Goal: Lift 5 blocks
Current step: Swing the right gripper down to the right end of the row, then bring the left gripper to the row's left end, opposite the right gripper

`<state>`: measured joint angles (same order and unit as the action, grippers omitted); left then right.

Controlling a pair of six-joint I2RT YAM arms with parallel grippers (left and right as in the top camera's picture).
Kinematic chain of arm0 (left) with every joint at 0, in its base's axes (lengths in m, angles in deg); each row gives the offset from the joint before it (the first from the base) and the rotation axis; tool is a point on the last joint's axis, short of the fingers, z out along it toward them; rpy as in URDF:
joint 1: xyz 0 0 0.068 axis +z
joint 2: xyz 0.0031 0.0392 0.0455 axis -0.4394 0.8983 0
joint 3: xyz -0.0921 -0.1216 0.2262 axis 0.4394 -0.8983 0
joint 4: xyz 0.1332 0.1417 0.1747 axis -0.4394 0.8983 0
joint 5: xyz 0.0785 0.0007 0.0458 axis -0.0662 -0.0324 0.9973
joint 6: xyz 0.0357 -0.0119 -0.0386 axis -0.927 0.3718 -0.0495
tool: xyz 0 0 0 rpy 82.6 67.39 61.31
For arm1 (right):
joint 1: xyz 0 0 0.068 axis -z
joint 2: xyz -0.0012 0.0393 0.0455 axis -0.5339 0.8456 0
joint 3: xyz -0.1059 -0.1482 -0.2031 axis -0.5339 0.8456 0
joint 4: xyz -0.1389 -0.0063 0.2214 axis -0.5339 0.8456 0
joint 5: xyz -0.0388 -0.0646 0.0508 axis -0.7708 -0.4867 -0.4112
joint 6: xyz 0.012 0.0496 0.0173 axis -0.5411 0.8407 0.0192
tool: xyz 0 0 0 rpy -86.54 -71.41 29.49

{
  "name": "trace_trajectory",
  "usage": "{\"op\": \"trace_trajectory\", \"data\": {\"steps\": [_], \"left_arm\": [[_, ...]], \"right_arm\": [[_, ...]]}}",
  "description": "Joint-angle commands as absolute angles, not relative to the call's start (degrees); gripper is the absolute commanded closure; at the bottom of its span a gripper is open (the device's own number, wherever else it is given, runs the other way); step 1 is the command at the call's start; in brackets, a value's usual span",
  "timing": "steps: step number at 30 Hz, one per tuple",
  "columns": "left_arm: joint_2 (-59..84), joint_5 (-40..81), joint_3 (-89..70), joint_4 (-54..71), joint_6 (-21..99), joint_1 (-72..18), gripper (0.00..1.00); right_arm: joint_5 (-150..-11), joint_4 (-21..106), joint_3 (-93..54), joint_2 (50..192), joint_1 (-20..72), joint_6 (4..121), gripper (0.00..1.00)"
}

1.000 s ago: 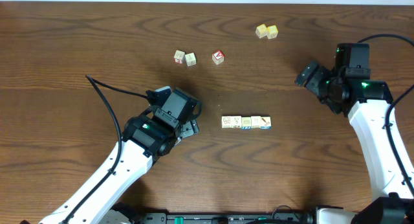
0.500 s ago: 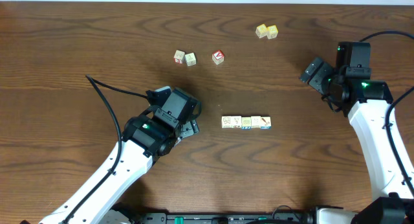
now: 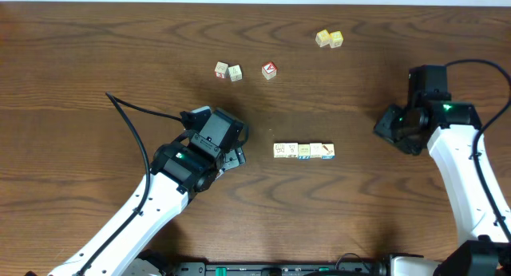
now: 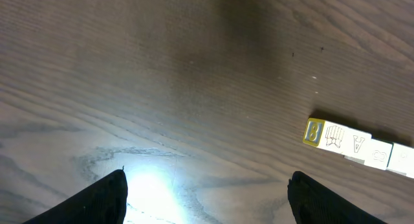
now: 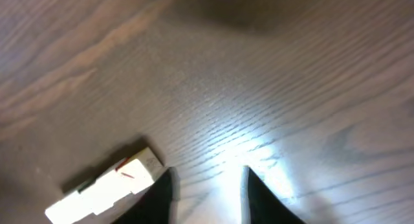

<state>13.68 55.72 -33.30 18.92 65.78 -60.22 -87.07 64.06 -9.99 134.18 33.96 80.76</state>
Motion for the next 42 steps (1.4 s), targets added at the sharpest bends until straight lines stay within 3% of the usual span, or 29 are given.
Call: {"op": "trace_trajectory", "data": {"steps": [1,7,15,17,29,30,32,33,39,42], "left_arm": [[14.0,56.9,-33.7,19.1,65.2,-59.9,0.20],[14.0,56.9,-33.7,19.1,65.2,-59.9,0.20],[14.0,56.9,-33.7,19.1,65.2,-59.9,0.20],[14.0,56.9,-33.7,19.0,65.2,-59.9,0.08],[14.0,56.9,-33.7,17.5,65.3,-59.9,0.08],[14.1,56.9,-33.7,17.0,65.3,-59.9,0.13],[14.3,56.6,-33.7,15.7,65.7,-59.9,0.37],[14.6,55.5,-33.7,14.6,65.7,-59.9,0.43],[18.1,49.4,-33.7,8.8,60.9,-59.9,0.43],[20.0,48.5,-33.7,5.5,57.4,-59.9,0.57]], "right_arm": [[-85.5,60.7,-5.1,134.0,33.3,80.3,0.78],[-82.2,53.9,1.6,134.6,33.3,80.3,0.98],[-77.3,46.2,4.3,140.3,32.8,83.1,0.99],[-77.0,44.9,4.3,142.5,32.4,84.2,0.99],[-76.1,37.6,4.3,146.6,28.4,81.8,0.99],[-76.3,37.6,4.3,146.6,27.8,81.8,0.99],[-76.8,37.6,4.3,146.6,26.8,81.8,0.99],[-77.2,37.6,4.3,146.6,26.3,81.8,0.99],[-80.8,37.7,4.3,146.6,25.3,83.1,0.99],[-82.2,37.7,4.3,146.6,25.3,83.1,0.99]]}}
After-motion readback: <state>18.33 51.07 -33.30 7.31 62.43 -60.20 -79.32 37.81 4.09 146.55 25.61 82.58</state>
